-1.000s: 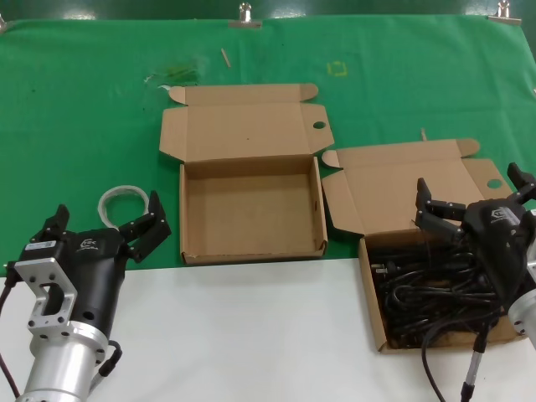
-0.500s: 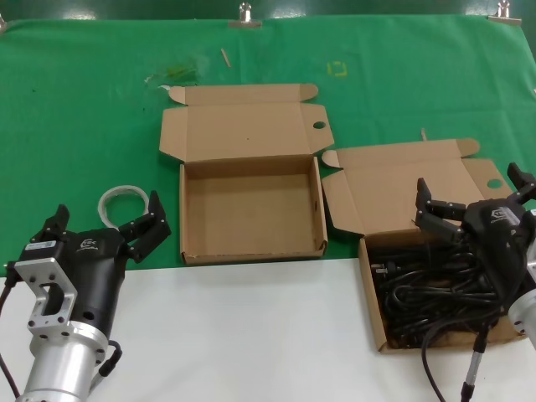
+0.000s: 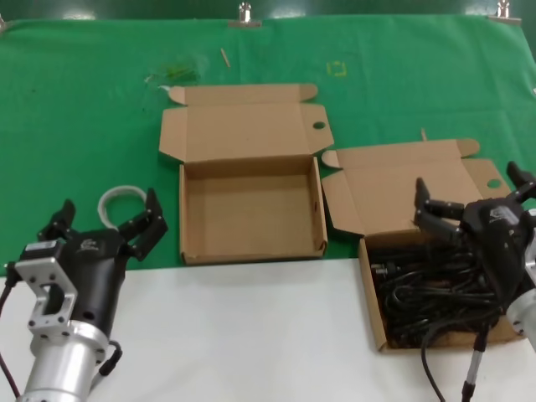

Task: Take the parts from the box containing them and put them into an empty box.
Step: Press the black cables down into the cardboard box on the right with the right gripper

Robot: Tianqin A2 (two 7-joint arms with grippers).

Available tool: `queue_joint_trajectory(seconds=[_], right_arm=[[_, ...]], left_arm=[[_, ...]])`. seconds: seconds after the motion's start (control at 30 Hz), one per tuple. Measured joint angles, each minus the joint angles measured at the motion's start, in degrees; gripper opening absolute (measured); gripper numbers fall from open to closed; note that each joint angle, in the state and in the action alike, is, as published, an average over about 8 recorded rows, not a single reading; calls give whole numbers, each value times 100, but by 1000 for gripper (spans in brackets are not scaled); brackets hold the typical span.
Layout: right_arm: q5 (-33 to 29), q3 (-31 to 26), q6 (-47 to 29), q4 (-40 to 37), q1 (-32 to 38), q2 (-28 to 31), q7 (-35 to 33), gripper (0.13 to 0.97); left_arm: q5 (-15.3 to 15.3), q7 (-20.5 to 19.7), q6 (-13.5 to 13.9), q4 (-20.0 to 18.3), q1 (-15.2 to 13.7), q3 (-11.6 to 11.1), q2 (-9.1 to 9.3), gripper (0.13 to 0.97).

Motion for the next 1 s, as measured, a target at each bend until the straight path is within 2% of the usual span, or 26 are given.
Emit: queue_joint_trajectory(seconds=[0.1,0.3,0.37,0.5,0.6,0.77,0.8,1.0], right_arm=[[-2,-46,18,50,-10,30,-4,966],[50,-325,119,163,6,326,83,966],[77,-445,139,181,32,481,124,966],[144,-701,117,186,118,892,253,966],[185,-868,25,183,190,1261,388,966],[203,-1007,-355,181,307,1895,639,966],[204,-1018,-469,177,339,2024,687,966],[230,-1058,-1389,61,651,2720,939,966]], left_arm=[[0,0,0,0,0,0,1,846],[0,0,-1,0,0,1,1,727],[0,0,-1,0,0,0,1,687],[0,0,-1,0,0,0,1,687],[0,0,-1,0,0,0,1,607],[0,0,-1,0,0,0,1,473],[0,0,-1,0,0,0,1,473],[0,0,-1,0,0,0,2,344]])
